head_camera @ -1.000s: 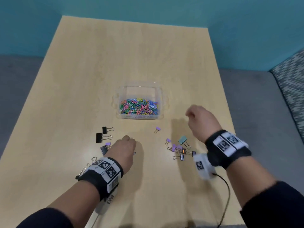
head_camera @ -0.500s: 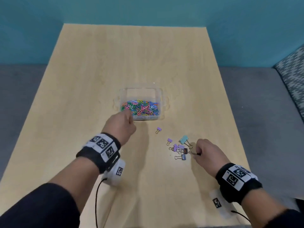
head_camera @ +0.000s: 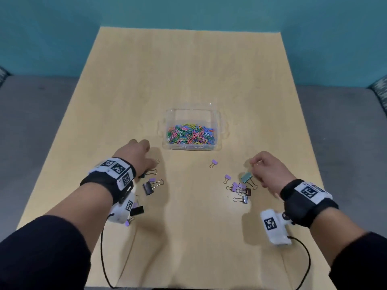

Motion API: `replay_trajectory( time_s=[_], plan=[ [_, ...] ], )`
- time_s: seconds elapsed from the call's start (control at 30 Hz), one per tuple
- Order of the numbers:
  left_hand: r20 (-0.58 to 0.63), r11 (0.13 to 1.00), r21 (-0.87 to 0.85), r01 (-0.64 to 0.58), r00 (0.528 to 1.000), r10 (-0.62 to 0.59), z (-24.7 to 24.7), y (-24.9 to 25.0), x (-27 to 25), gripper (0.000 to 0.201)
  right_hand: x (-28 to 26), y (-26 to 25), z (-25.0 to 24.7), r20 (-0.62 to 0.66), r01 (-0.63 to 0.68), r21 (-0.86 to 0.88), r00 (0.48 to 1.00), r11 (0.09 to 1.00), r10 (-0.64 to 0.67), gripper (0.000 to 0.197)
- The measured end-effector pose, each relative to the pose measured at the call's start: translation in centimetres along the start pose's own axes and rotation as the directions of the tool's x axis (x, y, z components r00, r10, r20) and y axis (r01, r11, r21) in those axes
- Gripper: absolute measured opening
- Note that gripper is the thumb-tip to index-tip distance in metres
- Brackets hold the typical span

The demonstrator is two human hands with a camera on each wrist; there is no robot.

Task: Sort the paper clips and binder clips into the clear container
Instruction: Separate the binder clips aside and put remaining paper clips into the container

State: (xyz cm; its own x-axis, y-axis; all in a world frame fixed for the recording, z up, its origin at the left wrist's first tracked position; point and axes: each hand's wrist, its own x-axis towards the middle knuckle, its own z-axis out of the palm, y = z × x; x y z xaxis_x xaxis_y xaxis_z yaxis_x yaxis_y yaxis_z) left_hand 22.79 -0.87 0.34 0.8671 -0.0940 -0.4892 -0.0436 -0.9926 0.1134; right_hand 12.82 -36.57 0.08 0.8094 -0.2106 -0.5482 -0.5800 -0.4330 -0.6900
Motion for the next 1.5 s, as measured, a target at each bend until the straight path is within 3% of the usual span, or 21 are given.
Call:
replay_trajectory(
  time_s=[0.07, 0.13, 0.3, 0.4, 0.47, 0.53, 0.6, 0.63, 0.67, 0.73, 0.8, 0.93, 1.1, 1.2, 1.27, 1.33, 1.37, 1.4, 1.47, 1.5],
  plan=[
    [-0.016, 0.999, 0.036, -0.033, 0.999, 0.034, 0.9, 0.8, 0.1, 0.035, 0.0, -0.5, 0.3, 0.055, 0.076, -0.406, 0.997, 0.911, -0.058, 0.028],
    [-0.044, 0.995, 0.072, -0.063, 0.997, 0.066, 1.7, 1.7, 0.3, 0.027, 0.1, -1.0, 0.8, 0.085, 0.131, -0.602, 0.991, 0.788, -0.1, 0.039],
    [-0.077, 0.998, -0.038, -0.039, 0.996, 0.036, 2.6, 2.1, 0.6, 0.016, 0.8, -1.5, 1.5, 0.094, 0.154, -0.644, 0.988, 0.75, -0.122, 0.026],
    [-0.117, 0.986, -0.165, -0.027, 0.993, 0.007, 2.4, 1.7, 0.3, 0.019, 0.9, -1.1, 1.7, 0.077, 0.183, -0.676, 0.981, 0.713, -0.179, 0.02],
    [-0.16, 0.95, -0.311, 0.025, 0.984, -0.078, 1.9, 1.0, -0.5, 0.016, 1.0, -0.8, 1.8, 0.077, 0.213, -0.726, 0.97, 0.654, -0.231, 0.013],
    [-0.162, 0.836, -0.542, 0.092, 0.964, -0.211, 1.5, -0.4, -1.5, 0.005, 0.9, -0.5, 1.9, 0.1, 0.238, -0.821, 0.955, 0.518, -0.281, 0.009],
    [-0.121, 0.705, -0.7, 0.113, 0.954, -0.273, 1.4, -2.0, -2.4, 0.018, 0.6, -0.5, 2.1, 0.144, 0.232, -0.92, 0.95, 0.317, -0.276, 0.026],
    [-0.116, 0.704, -0.702, 0.103, 0.96, -0.256, 1.5, -2.6, -2.9, 0.025, 0.4, -0.5, 2.2, 0.168, 0.231, -0.944, 0.951, 0.235, -0.259, 0.038],
    [-0.13, 0.754, -0.652, 0.076, 0.969, -0.21, 1.7, -3.1, -3.3, 0.03, 0.1, -0.6, 2.2, 0.187, 0.232, -0.956, 0.952, 0.178, -0.241, 0.046],
    [-0.17, 0.918, -0.397, -0.019, 0.984, -0.053, 2.1, -3.5, -3.9, 0.031, -0.4, -0.8, 2.3, 0.211, 0.24, -0.965, 0.95, 0.109, -0.231, 0.055],
    [-0.153, 0.983, -0.157, -0.099, 0.985, 0.074, 2.7, -3.1, -4.3, 0.02, -0.5, -0.9, 2.3, 0.227, 0.251, -0.965, 0.944, 0.076, -0.239, 0.057],
    [-0.001, 0.993, -0.039, -0.109, 0.994, 0.109, 3.4, -1.5, -3.6, 0.024, -0.3, -1.4, 2.0, 0.249, 0.276, -0.958, 0.937, 0.082, -0.243, 0.058],
    [0.063, 0.991, -0.083, -0.102, 0.992, 0.107, 3.4, -0.3, -3.0, 0.031, -0.4, -2.0, 1.6, 0.273, 0.296, -0.953, 0.932, 0.065, -0.238, 0.065],
    [0.05, 0.99, -0.074, -0.122, 0.991, 0.126, 3.3, -0.2, -3.0, 0.028, 0.0, -2.0, 1.2, 0.273, 0.292, -0.956, 0.93, 0.042, -0.246, 0.057],
    [0.041, 0.988, -0.093, -0.125, 0.991, 0.129, 3.2, -0.2, -3.0, 0.032, 0.7, -1.8, 0.7, 0.247, 0.268, -0.962, 0.937, 0.055, -0.248, 0.044],
    [0.022, 0.984, -0.142, -0.108, 0.993, 0.112, 3.2, -0.1, -3.1, 0.038, 1.7, -1.7, -0.1, 0.216, 0.256, -0.957, 0.943, 0.135, -0.252, 0.034],
    [0.014, 0.979, -0.181, -0.092, 0.995, 0.096, 3.1, -0.2, -3.3, 0.037, 2.4, -1.7, -0.5, 0.157, 0.222, -0.945, 0.953, 0.242, -0.258, 0.029],
    [0.011, 0.968, -0.243, -0.068, 0.997, 0.073, 3.1, -0.3, -3.4, 0.035, 3.3, -2.1, -0.9, 0.065, 0.165, -0.897, 0.967, 0.41, -0.248, 0.026],
    [0.028, 0.894, -0.447, -0.018, 0.999, 0.034, 2.4, -0.6, -3.7, 0.024, 4.8, -3.9, -1.4, -0.121, 0.053, -0.611, 0.98, 0.79, -0.159, 0.026],
    [0.018, 0.824, -0.566, -0.021, 0.999, 0.038, 1.6, -0.7, -3.6, 0.02, 5.6, -5.4, -1.3, -0.172, 0.046, -0.411, 0.977, 0.91, -0.127, 0.027]
  ],
)
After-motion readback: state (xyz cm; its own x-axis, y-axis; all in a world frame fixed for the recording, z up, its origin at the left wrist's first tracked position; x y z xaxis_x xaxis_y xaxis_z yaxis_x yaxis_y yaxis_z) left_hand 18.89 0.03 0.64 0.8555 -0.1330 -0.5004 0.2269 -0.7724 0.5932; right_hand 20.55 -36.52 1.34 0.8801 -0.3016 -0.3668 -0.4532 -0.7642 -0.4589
